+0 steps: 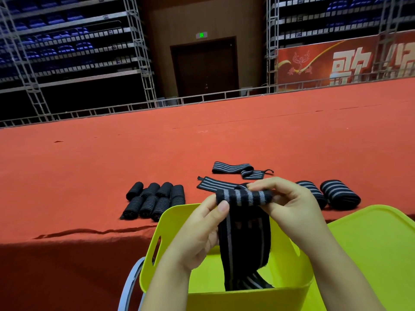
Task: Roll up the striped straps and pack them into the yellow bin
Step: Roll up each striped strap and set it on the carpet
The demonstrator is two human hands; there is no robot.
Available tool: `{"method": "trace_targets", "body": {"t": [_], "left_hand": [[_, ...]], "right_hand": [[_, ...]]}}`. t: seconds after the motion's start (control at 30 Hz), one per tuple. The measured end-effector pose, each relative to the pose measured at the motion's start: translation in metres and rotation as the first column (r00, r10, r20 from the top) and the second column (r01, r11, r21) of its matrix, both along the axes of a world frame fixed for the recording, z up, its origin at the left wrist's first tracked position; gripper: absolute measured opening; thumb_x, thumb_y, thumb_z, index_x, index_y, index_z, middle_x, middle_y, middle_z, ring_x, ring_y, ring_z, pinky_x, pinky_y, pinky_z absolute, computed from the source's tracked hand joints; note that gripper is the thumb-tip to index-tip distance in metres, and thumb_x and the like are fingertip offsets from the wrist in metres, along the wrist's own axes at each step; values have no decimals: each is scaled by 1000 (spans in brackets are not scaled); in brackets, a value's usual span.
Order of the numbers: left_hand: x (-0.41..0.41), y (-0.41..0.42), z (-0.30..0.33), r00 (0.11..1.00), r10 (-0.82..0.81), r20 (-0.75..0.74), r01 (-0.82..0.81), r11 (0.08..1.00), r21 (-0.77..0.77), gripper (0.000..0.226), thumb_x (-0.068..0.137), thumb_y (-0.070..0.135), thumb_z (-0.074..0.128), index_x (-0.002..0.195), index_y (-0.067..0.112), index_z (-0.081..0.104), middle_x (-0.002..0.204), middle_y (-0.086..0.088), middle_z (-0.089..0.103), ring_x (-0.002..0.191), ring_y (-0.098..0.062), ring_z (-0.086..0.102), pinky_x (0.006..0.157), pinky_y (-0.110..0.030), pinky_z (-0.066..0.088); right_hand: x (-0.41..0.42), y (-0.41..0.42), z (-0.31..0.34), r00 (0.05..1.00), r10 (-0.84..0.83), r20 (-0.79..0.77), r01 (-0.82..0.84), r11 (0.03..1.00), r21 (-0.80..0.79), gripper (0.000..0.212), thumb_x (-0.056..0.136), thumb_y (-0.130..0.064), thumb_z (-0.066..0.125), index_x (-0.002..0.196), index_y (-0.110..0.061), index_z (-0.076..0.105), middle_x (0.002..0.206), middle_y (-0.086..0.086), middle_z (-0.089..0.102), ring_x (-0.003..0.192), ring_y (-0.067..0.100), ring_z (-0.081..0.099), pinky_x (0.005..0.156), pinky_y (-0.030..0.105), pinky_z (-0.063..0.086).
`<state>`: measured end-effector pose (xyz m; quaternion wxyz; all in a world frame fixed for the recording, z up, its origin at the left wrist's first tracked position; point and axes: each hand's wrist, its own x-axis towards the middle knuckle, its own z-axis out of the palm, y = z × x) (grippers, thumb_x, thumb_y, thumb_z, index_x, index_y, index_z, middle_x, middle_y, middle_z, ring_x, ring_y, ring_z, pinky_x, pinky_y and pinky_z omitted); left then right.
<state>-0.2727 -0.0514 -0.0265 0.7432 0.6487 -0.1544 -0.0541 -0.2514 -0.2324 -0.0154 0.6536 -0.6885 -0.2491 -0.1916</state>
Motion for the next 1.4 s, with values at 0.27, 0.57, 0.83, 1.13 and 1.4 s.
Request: {"method": "trace_targets", "body": {"t": [0.27, 0.57, 0.83, 1.13, 1.4], "left_hand": [[5, -7, -4, 987, 163, -3, -163, 986, -14, 72, 65, 58, 76, 118, 12, 60, 118, -15, 68, 109, -29, 66, 87, -42, 53], [0, -2, 1, 991, 125, 43, -120, 989, -91, 59, 66, 29, 76, 122, 28, 59, 107, -7, 72, 96, -21, 69, 80, -31, 56], [-7, 1, 3, 993, 104, 57, -99, 992, -78, 66, 74, 7, 67, 133, 32, 51, 118, -11, 69, 110, -26, 66, 83, -29, 54], [-6, 1, 6, 993, 101, 61, -96, 992, -83, 59, 76, 14, 65, 133, 22, 50, 110, -11, 72, 101, -22, 69, 82, -31, 56], [-6, -2, 3, 986, 128, 105, -125, 992, -33, 50, 77, 9, 64, 124, 19, 50, 96, -11, 73, 88, -23, 69, 74, -29, 54]], "right_hand": [[6, -3, -6, 996, 10, 85, 3, 989, -145, 49, 73, 7, 57, 93, -33, 74, 109, -14, 67, 109, 6, 62, 94, 22, 48], [-5, -12, 0, 878, 290, -380, -292, 955, 56, 63, 70, -65, 66, 124, -33, 60, 119, -7, 67, 108, 13, 65, 80, 39, 58], [-13, -8, 3, 926, 197, -322, -220, 975, -37, 58, 64, -31, 70, 120, -33, 57, 111, -13, 70, 94, 5, 69, 65, 21, 54], [-12, -8, 1, 927, 202, -316, -224, 974, -32, 47, 85, -5, 65, 124, -29, 57, 111, -15, 69, 101, 8, 67, 78, 29, 57], [-10, -13, -1, 966, 155, -208, -195, 963, -186, 40, 76, -20, 77, 110, -37, 64, 112, -10, 69, 106, 9, 64, 97, 38, 50]]}}
